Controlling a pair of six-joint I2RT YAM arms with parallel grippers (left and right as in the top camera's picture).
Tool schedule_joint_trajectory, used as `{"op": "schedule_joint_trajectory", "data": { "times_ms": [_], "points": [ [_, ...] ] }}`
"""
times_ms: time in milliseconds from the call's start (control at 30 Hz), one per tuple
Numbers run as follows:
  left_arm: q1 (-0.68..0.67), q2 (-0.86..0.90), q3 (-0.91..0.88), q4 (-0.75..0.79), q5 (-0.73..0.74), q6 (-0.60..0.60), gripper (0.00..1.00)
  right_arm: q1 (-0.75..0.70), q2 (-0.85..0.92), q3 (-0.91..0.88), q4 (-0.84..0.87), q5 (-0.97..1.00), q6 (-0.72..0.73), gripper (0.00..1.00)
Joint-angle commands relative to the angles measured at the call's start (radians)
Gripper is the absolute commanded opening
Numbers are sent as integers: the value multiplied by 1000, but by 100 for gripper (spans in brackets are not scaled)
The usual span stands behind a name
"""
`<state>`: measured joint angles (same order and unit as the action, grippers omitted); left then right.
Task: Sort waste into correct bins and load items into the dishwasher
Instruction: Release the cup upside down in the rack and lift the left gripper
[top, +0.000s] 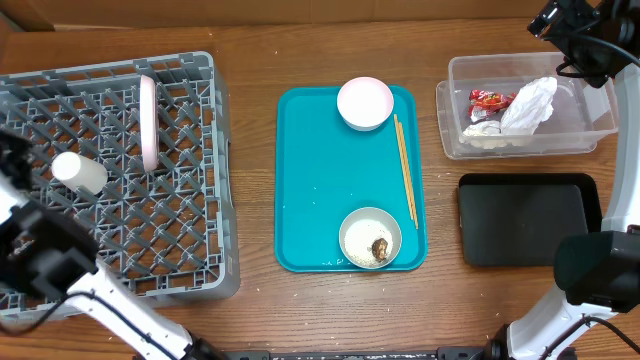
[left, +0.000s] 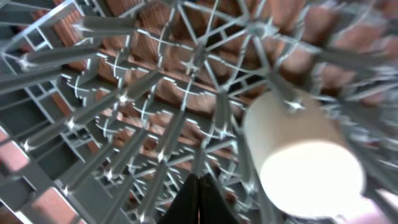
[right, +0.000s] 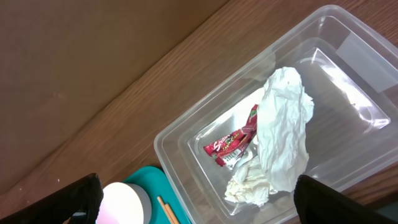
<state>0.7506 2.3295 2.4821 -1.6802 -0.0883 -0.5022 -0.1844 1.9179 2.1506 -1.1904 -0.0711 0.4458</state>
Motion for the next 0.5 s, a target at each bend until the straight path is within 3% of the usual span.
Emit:
{"op": "schedule_joint_trajectory", "data": {
  "times_ms": [0,133,167,200,233,267,467],
  "points": [
    [13,-185,54,6,349,41,4,-2,-19,11,4,3,8,100],
    [-19,-296,53,-10,788,258,8,-2,-19,11,4,3,8,100],
    [-37,-319,53,-10,847,304,25,-2,-19,11,4,3,8,100],
    [-69,-350,53,-10,875,323,50,-2,-19,10,4,3,8,100],
    [-99,-371,53,-10,869,323,67,-2,-19,11,4,3,8,100],
    [-131,-390,53,-10,849,323,75,-2,-19,11,4,3,8,100],
    [-404,-468,36,-10,537,323,84,-2,-19,11,4,3,8,100]
  ]
}}
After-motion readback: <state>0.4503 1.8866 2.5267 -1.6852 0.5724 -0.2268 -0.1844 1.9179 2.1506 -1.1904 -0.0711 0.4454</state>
